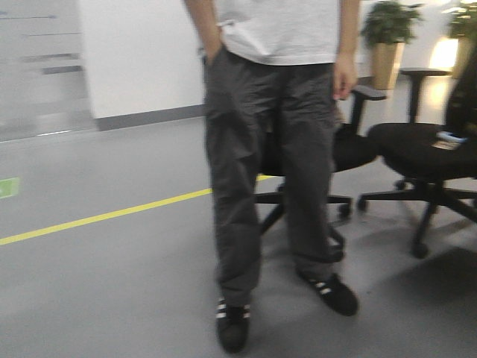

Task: Fetch blue bin and place on conveyor start
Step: 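Hold the teal bin with both grippers while driving to the conveyor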

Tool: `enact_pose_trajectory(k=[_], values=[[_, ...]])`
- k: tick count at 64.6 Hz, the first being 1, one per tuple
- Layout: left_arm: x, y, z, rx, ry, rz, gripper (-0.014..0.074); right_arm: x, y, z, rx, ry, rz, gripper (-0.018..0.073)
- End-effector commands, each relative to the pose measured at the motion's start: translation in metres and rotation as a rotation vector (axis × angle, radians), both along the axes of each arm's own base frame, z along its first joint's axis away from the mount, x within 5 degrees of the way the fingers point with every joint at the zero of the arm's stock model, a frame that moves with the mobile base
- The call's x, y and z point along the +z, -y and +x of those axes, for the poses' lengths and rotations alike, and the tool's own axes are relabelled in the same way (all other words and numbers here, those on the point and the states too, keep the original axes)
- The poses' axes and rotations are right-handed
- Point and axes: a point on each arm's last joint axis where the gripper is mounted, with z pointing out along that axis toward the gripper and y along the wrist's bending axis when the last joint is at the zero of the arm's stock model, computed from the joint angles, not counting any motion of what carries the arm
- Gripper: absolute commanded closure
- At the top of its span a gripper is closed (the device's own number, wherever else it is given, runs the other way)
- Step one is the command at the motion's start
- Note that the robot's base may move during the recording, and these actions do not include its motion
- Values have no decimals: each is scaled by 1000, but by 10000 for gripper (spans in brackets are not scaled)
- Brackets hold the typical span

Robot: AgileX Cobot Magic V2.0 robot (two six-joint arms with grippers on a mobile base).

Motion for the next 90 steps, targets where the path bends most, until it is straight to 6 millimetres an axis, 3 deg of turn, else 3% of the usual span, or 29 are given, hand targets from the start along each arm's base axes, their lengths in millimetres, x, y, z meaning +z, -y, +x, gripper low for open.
enact_pose_trajectory(k=[1, 90], values=[[7, -1, -1, -8, 46, -2, 707, 11, 2, -5, 10, 65, 3, 721], [8, -4, -1, 9, 62, 28, 707, 11, 2, -5, 12, 63, 7, 721]])
